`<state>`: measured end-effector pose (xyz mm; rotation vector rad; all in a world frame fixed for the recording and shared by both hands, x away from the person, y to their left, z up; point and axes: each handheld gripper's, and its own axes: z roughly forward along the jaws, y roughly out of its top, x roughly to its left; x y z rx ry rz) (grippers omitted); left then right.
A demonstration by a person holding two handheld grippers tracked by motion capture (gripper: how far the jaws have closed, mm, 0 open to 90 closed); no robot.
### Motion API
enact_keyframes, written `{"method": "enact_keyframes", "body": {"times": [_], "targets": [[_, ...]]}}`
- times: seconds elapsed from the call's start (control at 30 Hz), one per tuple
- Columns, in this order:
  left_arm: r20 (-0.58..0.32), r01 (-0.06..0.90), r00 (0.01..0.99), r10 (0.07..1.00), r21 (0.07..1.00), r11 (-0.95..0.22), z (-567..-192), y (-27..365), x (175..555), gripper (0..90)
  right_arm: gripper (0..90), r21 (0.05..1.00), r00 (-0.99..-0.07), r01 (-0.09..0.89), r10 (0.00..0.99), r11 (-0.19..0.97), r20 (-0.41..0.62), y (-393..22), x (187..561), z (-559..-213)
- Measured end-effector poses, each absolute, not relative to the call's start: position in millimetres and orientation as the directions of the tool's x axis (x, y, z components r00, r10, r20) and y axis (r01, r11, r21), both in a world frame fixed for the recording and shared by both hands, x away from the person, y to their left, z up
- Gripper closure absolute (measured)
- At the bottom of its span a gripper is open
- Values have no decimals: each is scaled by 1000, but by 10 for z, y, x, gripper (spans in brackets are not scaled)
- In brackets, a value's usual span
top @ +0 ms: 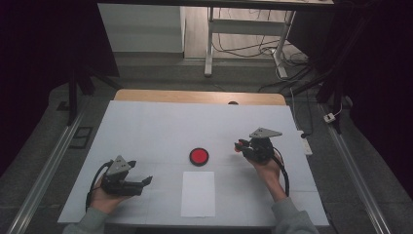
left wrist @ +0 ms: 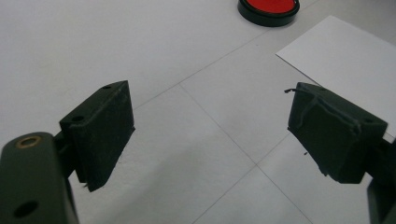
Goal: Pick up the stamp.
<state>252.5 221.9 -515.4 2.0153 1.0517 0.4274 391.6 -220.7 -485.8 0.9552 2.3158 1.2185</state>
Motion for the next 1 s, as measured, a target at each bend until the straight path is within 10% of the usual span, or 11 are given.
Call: {"method": "enact_keyframes", "body": {"times": [1.0], "targets": [[-60,529,599,799,778,-339,-5172,2205,2530,143,726,865,-775,363,628,346,74,-2066,3758,-4737]]}}
